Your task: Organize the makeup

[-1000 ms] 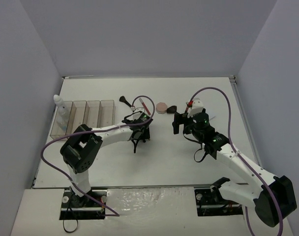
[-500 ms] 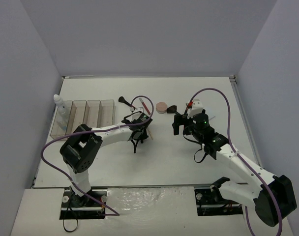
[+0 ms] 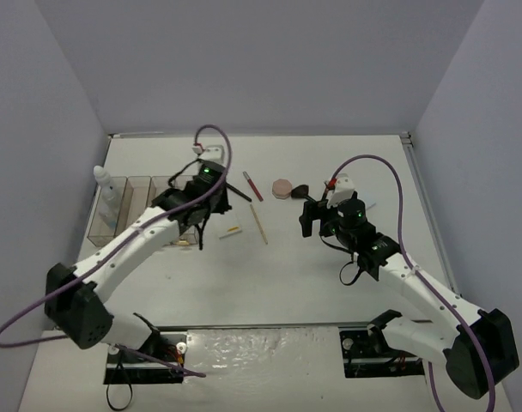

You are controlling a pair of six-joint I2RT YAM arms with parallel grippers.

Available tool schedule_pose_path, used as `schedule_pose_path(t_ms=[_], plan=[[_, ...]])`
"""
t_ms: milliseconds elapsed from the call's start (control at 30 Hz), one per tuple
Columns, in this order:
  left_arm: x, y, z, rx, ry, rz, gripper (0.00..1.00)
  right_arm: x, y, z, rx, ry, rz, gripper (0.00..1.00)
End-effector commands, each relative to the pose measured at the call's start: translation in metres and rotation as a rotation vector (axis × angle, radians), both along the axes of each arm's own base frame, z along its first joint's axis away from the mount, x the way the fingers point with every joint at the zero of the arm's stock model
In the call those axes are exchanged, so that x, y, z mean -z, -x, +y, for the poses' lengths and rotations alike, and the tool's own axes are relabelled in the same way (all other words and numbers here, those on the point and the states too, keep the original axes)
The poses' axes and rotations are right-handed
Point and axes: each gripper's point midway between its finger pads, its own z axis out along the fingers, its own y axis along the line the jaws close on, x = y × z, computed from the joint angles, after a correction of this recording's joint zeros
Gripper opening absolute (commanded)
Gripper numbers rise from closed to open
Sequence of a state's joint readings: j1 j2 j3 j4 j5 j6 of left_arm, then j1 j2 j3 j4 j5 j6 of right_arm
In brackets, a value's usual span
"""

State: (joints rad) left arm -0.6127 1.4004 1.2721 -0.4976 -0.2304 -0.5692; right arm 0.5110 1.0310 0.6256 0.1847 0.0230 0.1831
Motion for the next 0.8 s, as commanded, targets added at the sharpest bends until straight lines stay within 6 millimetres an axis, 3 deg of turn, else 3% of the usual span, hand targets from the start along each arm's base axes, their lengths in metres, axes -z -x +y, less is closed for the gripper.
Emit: schedule_pose_path(t_ms=[0,200,433,567,767], plan=[[-0.019,-0.026,0.12,-0.123,-0.114,-0.059,0.0,-0.026,-0.005,0.012,-0.04,-0.081,-0.087,1.0],[-0.009,-0.05,0.207,-0.226,-0.172,-0.02,0.0,-0.03,-0.003,0.013,-0.052,-0.093,-0.098,1.0],[0.042,-0.064,0.274,-0.313,-0.267,0.13,0.0,-0.032,-0.001,0.013,-0.057,-0.099,-0.105,1.0],[0.07,-0.071,0.287,-0.315,-0.224,0.17,0.01,-0.031,-0.001,0.013,-0.058,-0.098,-0.101,1.0],[0.102,-0.067,0.28,-0.317,-0.174,0.255,0.15,-0.023,-0.004,0.013,-0.046,-0.084,-0.08,1.0]])
